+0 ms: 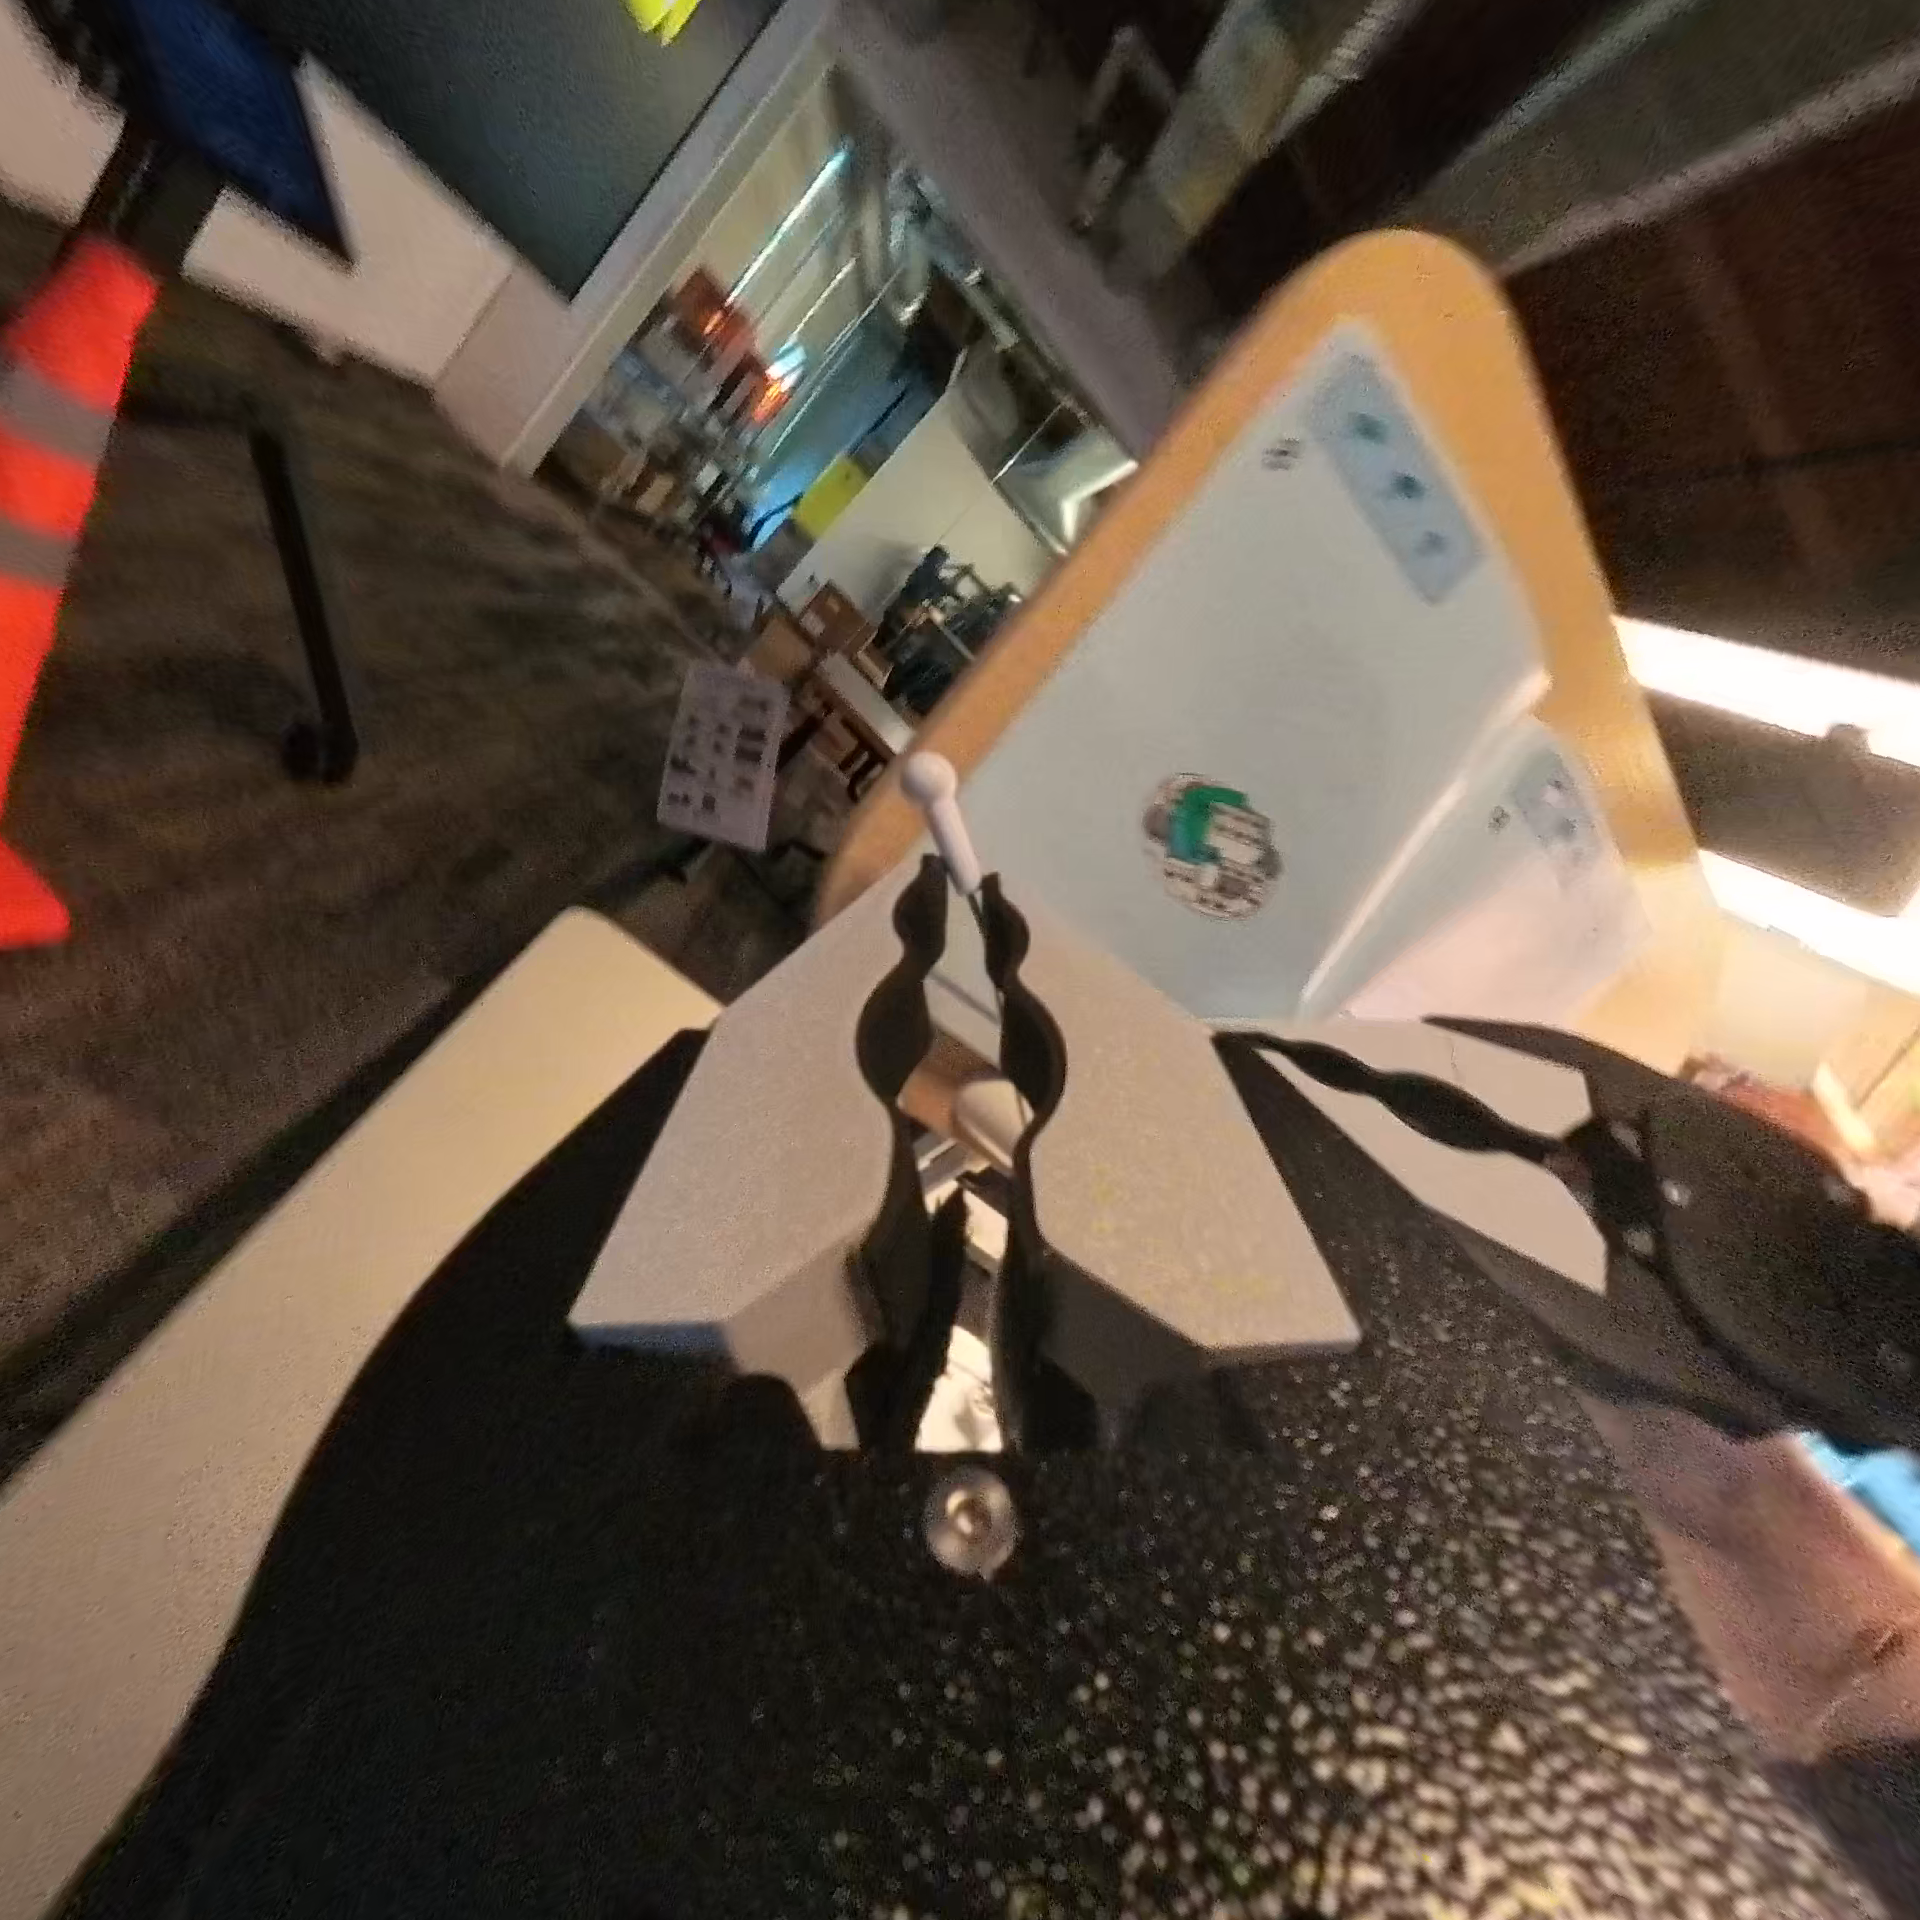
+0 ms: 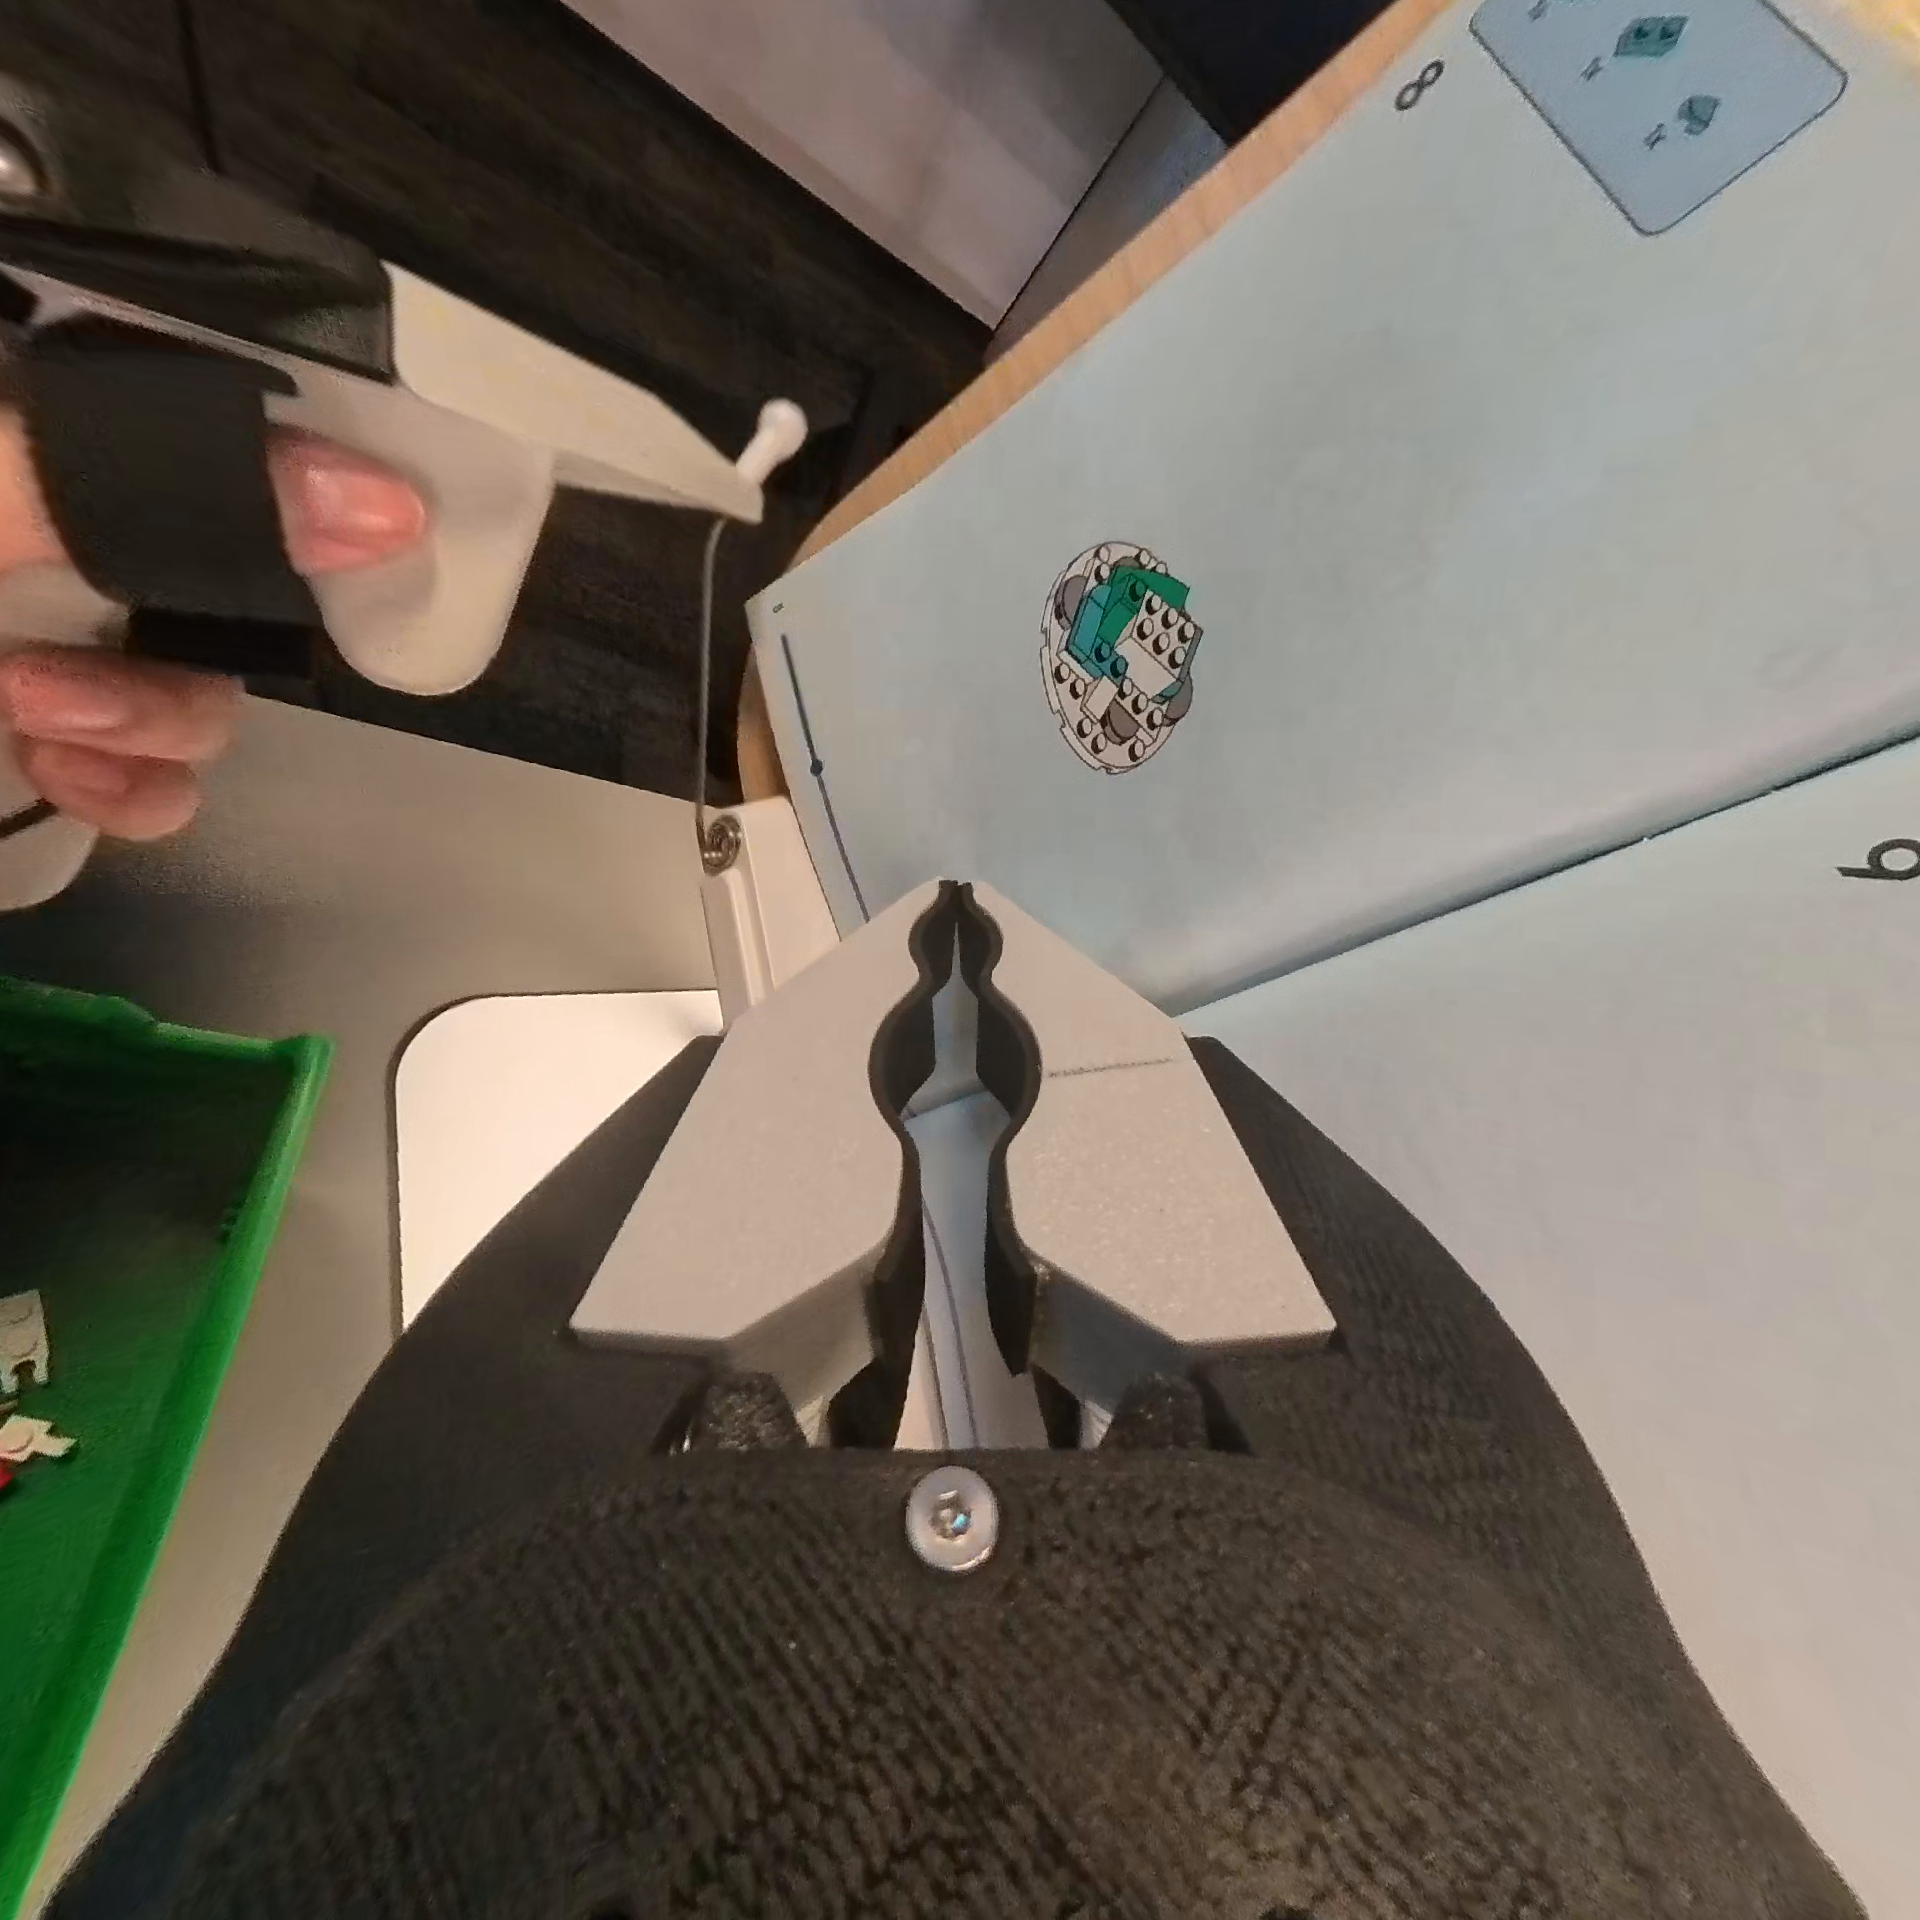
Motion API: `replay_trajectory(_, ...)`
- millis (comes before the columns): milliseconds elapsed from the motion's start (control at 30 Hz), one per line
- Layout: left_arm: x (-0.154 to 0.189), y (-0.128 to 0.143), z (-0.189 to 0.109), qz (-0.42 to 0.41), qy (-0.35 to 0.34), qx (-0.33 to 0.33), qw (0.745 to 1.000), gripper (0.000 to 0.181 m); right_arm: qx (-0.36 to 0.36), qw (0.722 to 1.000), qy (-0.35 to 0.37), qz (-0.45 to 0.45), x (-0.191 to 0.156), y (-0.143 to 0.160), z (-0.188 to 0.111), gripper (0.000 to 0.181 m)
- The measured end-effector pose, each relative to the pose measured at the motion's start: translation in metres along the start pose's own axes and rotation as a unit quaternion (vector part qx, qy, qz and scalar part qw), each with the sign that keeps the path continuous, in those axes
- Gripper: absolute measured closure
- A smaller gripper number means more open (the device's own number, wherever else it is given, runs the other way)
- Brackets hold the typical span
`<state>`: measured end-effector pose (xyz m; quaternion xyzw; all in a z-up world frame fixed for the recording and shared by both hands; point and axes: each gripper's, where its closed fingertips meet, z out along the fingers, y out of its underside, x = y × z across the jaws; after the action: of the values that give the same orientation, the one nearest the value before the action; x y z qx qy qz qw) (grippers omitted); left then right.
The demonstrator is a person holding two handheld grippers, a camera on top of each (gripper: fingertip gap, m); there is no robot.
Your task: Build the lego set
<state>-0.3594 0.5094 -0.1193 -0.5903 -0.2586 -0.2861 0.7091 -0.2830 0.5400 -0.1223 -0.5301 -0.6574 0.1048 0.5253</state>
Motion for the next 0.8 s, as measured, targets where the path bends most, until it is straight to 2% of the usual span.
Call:
replay_trajectory(67, 0.020, -0.003, 0.003, 0.085, 0.031, 0.004, 0.996, 0.178, -0.003, 1.000, -0.001, 0.004, 0.000, 0.000, 0.001, 0.181)
replay_trajectory(133, 0.038, 0.000, 0.006, 0.195, 0.062, -0.009, 0.979, 0.178, -0.006, 1.000, -0.004, 0.006, 0.000, 0.000, 0.001, 0.181)
replay_trajectory(200, 0.036, 0.001, 0.011, 0.272, 0.041, -0.030, 0.961, 0.177, -0.006, 1.000, -0.008, 0.013, 0.000, 0.000, 0.001, 0.181)
replay_trajectory(267, 0.029, 0.004, 0.019, 0.251, 0.020, -0.067, 0.965, 0.177, -0.003, 1.000, -0.010, 0.021, 0.000, 0.000, 0.001, 0.181)
replay_trajectory(367, 0.035, 0.012, 0.026, 0.205, 0.038, -0.121, 0.971, 0.178, -0.004, 1.000, -0.007, 0.027, -0.001, -0.001, 0.001, 0.181)
replay_trajectory(433, 0.033, 0.024, 0.023, 0.220, 0.036, -0.179, 0.958, 0.178, -0.015, 1.000, -0.002, 0.013, -0.003, 0.001, -0.002, 0.179)
replay_trajectory(500, 0.026, 0.023, 0.014, 0.255, 0.005, -0.196, 0.947, 0.167, -0.026, 1.000, 0.004, -0.009, -0.006, 0.001, -0.012, 0.172)
replay_trajectory(567, 0.031, 0.007, -0.002, 0.259, -0.008, -0.166, 0.951, 0.166, -0.025, 0.999, 0.008, -0.026, -0.012, -0.002, -0.031, 0.164)
replay_trajectory(633, 0.050, -0.009, -0.026, 0.253, 0.004, -0.133, 0.958, 0.160, -0.005, 0.999, 0.009, -0.036, -0.022, -0.008, -0.063, 0.158)
replay_trajectory(700, 0.081, -0.022, -0.060, 0.266, 0.036, -0.103, 0.958, 0.156, 0.020, 0.999, 0.013, -0.040, -0.034, -0.009, -0.108, 0.151)
replay_trajectory(800, 0.132, -0.032, -0.130, 0.310, 0.078, -0.048, 0.946, 0.154, 0.069, 0.997, 0.034, -0.026, -0.054, -0.001, -0.190, 0.147)
